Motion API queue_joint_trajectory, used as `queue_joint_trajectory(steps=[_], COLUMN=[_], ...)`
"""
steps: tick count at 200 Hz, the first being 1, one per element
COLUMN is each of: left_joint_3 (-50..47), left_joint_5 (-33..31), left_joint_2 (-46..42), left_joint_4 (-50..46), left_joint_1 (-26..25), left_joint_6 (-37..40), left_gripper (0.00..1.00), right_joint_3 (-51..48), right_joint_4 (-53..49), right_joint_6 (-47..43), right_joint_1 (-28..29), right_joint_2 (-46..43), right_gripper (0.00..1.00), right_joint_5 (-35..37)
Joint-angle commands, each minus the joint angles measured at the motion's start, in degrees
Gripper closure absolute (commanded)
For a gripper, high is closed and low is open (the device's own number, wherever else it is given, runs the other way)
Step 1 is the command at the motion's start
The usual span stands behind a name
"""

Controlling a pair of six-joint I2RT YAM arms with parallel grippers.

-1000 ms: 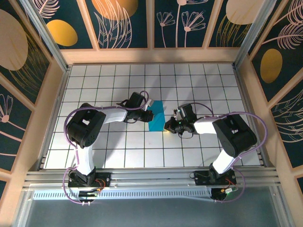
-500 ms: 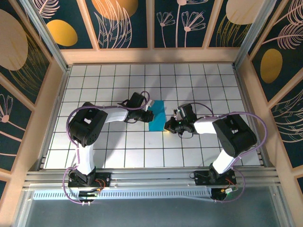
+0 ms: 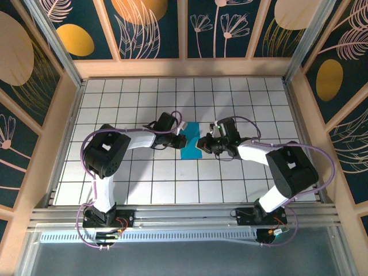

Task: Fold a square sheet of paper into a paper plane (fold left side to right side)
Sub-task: Fold the triangle a second time at the center of the table.

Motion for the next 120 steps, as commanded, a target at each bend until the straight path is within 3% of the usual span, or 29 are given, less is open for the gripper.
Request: queue_joint_trajectory(steps=[1, 59, 120], left_joint_3=[0.58, 0.67, 0.82], left_joint_5=[-0.53, -0.53, -0.44], left_joint_2=[1.68, 1.84, 1.92], left_joint_4=[-1.26, -1.35, -1.35], left_joint_1=[0.48, 0.49, 0.49], left_joint_6=[1.33, 1.42, 1.42], left_gripper=[1.0, 1.0, 1.0], right_joint_3=[1.68, 6.47, 8.06], right_joint_4=[7.8, 11.63, 11.35], right_joint_6=[4.32, 5.88, 6.84], right_joint_1=[0.67, 2.1, 2.36], right_joint_2=[3.41, 11.91, 15.0], right_gripper=[1.0, 1.0, 1.0], right_joint_5=[-0.4, -0.37, 0.47])
